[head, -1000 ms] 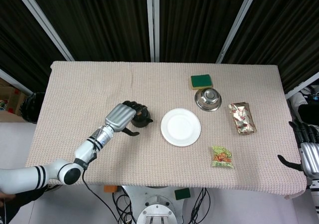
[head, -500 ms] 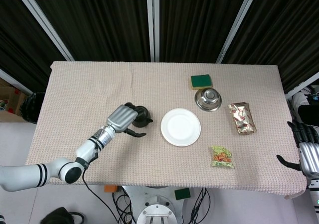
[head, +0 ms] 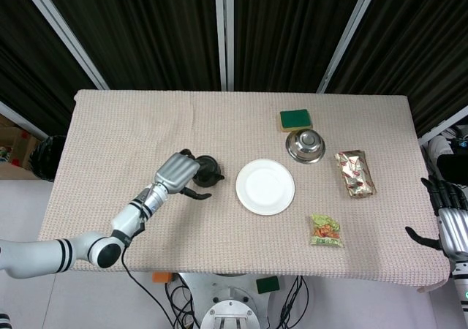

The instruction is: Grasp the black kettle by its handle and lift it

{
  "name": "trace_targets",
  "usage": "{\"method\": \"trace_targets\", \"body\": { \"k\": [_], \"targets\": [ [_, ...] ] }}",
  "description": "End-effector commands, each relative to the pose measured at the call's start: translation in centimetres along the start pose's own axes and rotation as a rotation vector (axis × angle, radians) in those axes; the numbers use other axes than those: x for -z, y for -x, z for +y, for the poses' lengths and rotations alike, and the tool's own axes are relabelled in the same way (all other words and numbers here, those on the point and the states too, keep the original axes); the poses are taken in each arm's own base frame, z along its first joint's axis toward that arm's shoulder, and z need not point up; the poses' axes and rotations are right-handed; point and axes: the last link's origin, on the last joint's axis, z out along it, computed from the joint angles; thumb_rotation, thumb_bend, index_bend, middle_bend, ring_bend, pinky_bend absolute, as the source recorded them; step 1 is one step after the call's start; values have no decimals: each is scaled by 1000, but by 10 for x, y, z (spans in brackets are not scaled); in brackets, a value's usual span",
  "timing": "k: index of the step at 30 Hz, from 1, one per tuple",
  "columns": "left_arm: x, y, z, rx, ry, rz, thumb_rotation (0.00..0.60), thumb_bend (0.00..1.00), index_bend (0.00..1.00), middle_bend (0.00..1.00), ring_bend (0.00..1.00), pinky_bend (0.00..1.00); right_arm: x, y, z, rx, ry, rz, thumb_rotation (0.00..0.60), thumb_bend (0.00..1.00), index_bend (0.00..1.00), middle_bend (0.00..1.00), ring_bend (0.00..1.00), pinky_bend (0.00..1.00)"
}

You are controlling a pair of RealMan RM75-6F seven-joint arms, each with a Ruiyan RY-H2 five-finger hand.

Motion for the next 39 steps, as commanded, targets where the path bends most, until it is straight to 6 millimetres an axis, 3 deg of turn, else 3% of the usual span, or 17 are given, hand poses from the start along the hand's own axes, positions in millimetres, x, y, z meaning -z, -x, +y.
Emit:
{"method": "trace_targets", "body": {
  "k": [1,22,39],
  "targets": [
    [2,2,0,-7,-3,-9,236,118,441,501,403,209,0,0,0,0,1,-2,600,154,0,0,0,0],
    [5,16,-3,3,7,-52,234,118,575,657,562,189,-2,1,-1,-17,17,21,600,176,0,0,0,0],
    [6,14,-3,-2,3,-31,239,116,856,939,815,192,-3,2,-1,-22,19,19,600,176,0,0,0,0]
  ]
}}
